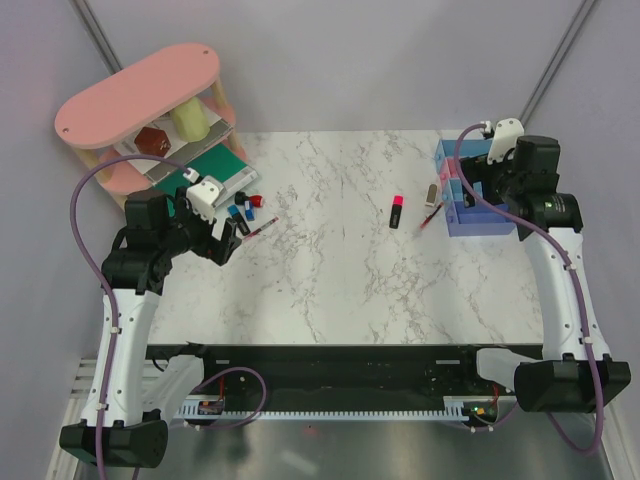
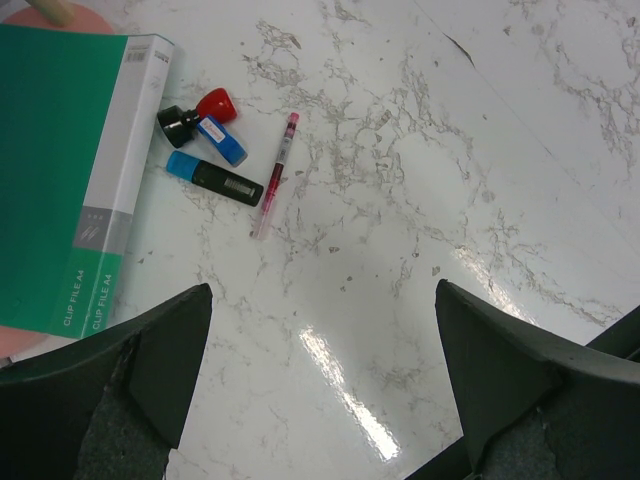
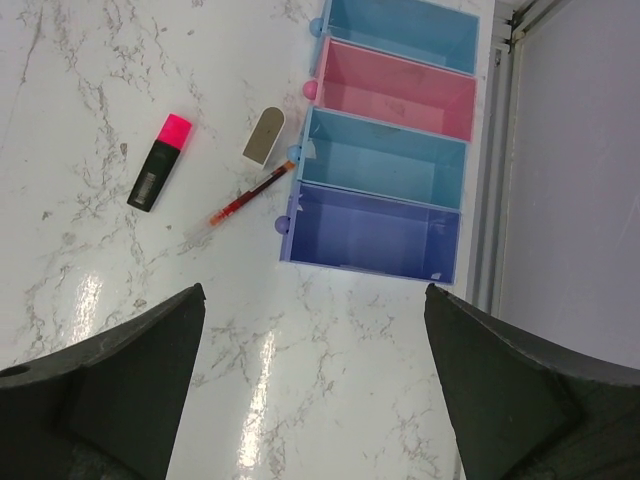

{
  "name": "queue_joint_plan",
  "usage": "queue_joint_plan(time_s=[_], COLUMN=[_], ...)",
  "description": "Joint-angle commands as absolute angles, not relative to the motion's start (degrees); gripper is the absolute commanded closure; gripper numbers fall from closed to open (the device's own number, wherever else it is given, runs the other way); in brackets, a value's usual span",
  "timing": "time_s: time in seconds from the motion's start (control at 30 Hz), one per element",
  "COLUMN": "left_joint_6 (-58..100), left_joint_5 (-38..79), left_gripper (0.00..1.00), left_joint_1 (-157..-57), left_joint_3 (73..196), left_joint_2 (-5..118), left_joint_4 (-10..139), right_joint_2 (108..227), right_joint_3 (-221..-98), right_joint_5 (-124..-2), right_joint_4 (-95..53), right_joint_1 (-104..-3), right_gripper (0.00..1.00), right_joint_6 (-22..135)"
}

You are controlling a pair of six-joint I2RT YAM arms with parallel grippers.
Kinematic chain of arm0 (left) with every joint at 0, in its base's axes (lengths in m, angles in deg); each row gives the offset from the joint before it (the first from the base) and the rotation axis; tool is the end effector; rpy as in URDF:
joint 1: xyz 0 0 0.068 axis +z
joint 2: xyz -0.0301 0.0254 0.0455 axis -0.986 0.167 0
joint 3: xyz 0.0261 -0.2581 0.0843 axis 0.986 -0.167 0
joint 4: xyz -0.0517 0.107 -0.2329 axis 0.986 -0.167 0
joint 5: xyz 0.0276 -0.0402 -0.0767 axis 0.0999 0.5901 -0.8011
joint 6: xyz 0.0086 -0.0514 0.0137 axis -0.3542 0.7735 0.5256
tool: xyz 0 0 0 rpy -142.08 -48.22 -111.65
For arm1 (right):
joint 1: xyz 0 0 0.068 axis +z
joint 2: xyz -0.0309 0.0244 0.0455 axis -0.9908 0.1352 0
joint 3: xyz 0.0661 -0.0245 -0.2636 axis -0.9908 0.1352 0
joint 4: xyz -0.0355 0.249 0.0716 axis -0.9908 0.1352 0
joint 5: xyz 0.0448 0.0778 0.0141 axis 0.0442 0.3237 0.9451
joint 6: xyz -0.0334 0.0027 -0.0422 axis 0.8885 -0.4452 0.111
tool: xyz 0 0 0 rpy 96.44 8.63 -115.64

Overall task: Sort the stationery into containers
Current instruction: Move the storage box to the center of the board.

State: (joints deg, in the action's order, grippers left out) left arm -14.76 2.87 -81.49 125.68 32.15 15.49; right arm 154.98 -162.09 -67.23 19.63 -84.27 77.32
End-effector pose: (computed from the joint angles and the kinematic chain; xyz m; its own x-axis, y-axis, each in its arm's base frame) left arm 0.1670 -0.0187 0.3694 -0.3620 0.3716 -0.8549 0.5713 0.8131 0.1115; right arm 0.2468 -0.0069 0.4025 -0.5061 -0.2240 -0.8329 -0.1344 0.9744 -0.1804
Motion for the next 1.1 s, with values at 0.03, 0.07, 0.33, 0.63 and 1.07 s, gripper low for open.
queue_joint_plan(time_s=[0.03, 0.07, 0.33, 0.63, 1.07], left_joint_6=[-13.4, -13.6, -15.2, -23.8, -31.7], left_joint_5=[1.9, 1.8, -0.9, -3.3, -6.8], left_gripper=[0.00, 0.00, 0.00, 0.00, 0.00], left_joint_1=[-81.5, -81.5, -81.5, -81.5, -81.5], left_joint_3=[126.4, 126.4, 128.8, 130.2, 130.7], left_joint_2=[32.0, 32.2, 33.8, 32.7, 26.5], left_joint_4=[17.2, 17.2, 17.1, 15.5, 14.9], right_joint_2=[156.0, 156.4, 164.2, 183.3, 206.5], right_joint_3=[-164.4, -164.7, -169.5, -181.2, -195.6], right_joint_5=[-68.3, -68.9, -72.8, -78.6, -70.3], right_joint_4=[18.3, 18.1, 18.2, 17.5, 16.8], right_joint_1=[-84.4, -84.4, -86.9, -89.1, -90.5], right_gripper=[0.02, 0.02, 0.02, 0.07, 0.09], right_joint_6=[73.3, 72.5, 59.0, 48.3, 42.2])
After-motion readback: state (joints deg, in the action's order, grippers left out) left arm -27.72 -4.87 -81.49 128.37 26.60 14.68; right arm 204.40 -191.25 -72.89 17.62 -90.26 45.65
